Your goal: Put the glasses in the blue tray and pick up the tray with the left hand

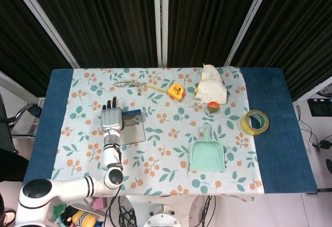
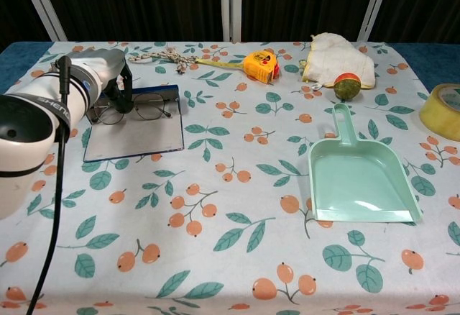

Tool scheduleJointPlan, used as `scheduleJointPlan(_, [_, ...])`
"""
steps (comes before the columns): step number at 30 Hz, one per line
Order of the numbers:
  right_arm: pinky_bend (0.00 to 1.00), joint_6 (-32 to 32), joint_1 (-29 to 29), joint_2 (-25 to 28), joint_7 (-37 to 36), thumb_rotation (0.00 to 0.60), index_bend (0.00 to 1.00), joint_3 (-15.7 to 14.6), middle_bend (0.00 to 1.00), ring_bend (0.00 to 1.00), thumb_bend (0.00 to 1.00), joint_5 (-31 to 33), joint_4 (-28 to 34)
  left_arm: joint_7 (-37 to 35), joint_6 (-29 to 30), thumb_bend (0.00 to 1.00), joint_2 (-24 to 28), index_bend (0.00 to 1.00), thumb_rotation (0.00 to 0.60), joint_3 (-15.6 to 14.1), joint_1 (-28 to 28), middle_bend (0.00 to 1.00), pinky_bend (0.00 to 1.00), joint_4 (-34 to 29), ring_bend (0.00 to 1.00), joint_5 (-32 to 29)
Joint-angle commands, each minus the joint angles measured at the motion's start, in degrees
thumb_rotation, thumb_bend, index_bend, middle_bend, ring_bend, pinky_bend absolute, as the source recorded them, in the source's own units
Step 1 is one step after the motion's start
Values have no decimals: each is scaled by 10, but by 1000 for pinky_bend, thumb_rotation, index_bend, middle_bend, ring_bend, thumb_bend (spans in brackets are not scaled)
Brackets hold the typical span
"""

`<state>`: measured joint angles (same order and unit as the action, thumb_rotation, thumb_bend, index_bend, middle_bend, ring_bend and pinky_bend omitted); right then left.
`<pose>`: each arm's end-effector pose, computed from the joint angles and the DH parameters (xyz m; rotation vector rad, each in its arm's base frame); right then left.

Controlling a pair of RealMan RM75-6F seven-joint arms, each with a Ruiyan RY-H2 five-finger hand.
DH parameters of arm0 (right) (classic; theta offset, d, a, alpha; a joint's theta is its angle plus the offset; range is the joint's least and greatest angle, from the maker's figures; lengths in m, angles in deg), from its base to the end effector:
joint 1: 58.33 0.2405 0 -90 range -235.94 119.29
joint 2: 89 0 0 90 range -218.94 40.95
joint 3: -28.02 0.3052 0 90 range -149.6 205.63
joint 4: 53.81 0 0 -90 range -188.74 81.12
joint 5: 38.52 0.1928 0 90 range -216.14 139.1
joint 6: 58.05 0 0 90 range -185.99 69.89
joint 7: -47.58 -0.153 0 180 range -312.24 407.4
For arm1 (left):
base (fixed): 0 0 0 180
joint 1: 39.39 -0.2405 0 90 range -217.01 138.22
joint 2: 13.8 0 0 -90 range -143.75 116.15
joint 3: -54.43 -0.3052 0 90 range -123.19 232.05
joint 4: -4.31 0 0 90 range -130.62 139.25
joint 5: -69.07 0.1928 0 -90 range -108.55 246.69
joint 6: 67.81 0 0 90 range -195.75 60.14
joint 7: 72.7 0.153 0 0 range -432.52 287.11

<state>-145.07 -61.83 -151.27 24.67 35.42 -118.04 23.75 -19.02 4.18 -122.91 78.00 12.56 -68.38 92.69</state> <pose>-0.4210 -0.1480 0.2656 1.0693 -0.9710 0.9301 -0.1613 0.4158 -0.0666 -1.4251 -1.0867 -0.5304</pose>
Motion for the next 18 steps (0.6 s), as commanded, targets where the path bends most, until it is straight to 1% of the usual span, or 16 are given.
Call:
scheduleJointPlan(1, [0,0,0,1,0,600,0,0,0,0,221,1,1,-4,-3,465,-1,423,600,0,0,0,146,2,27,3])
scheduleJointPlan(4, [0,1,0,1,1,600,0,1,0,0,221,2,1,-10,-3,464,-1,271,600,-2,-2,0,146,3,27,12])
scheduleJointPlan(7, [0,1,0,2,3,600,0,0,0,0,221,0,3,-13,2,463,-3,162,600,-5,-3,0,146,7,27,22])
scheduleJointPlan(11, [0,3,1,2,5,600,0,0,0,0,222,-1,4,-17,12,462,-4,79,600,-12,-6,0,146,7,27,39])
scheduleJointPlan(18, [0,4,2,3,9,600,0,-2,0,0,221,-3,7,-22,16,459,-2,25,600,-20,-17,0,146,3,27,54])
